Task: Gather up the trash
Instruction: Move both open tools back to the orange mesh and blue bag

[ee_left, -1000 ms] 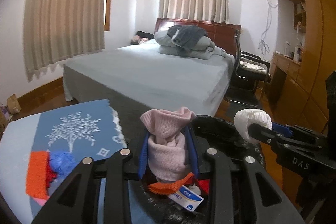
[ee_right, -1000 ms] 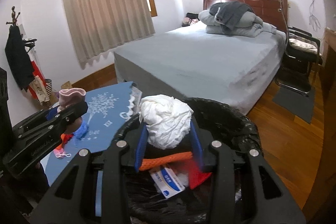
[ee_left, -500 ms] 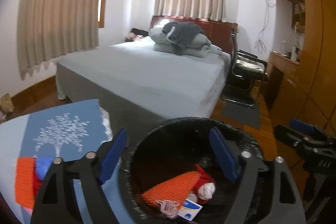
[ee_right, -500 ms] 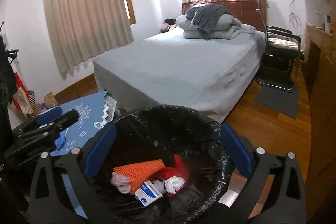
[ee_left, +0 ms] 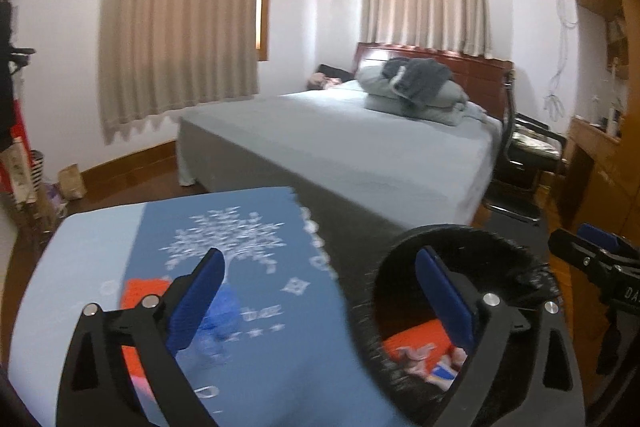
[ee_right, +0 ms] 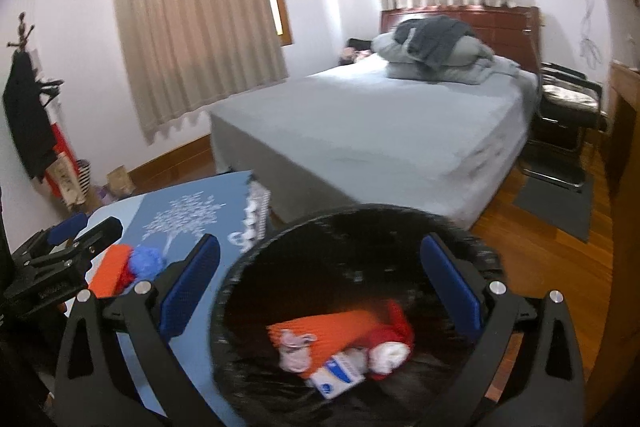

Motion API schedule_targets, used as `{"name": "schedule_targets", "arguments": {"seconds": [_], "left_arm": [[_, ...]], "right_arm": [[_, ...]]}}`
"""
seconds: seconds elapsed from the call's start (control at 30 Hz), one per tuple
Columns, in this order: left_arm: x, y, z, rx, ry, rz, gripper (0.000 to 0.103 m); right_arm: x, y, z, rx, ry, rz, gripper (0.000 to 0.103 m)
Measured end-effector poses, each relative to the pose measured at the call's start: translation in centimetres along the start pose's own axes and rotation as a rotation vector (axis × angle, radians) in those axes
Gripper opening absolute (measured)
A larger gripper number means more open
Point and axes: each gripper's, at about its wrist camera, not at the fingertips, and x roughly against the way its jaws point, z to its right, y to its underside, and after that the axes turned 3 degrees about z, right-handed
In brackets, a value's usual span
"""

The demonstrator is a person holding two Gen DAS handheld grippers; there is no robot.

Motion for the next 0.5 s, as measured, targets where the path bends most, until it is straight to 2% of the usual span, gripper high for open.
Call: {"name": "schedule_targets", "arguments": {"seconds": [0.23,0.5], "left_arm": [[0.8,1.2,-4.8,0.013,-0.126,-0.003,0.095],[0.3,3.8,-10.5,0.048,-0.255,-0.039,0.094]], "right_arm": [[-3.0,0.9,-6.2,0.076,-0.096,-0.011,0.098],[-6.3,1.9,-10.9,0.115,-0.154,-0.046,0.098]]}}
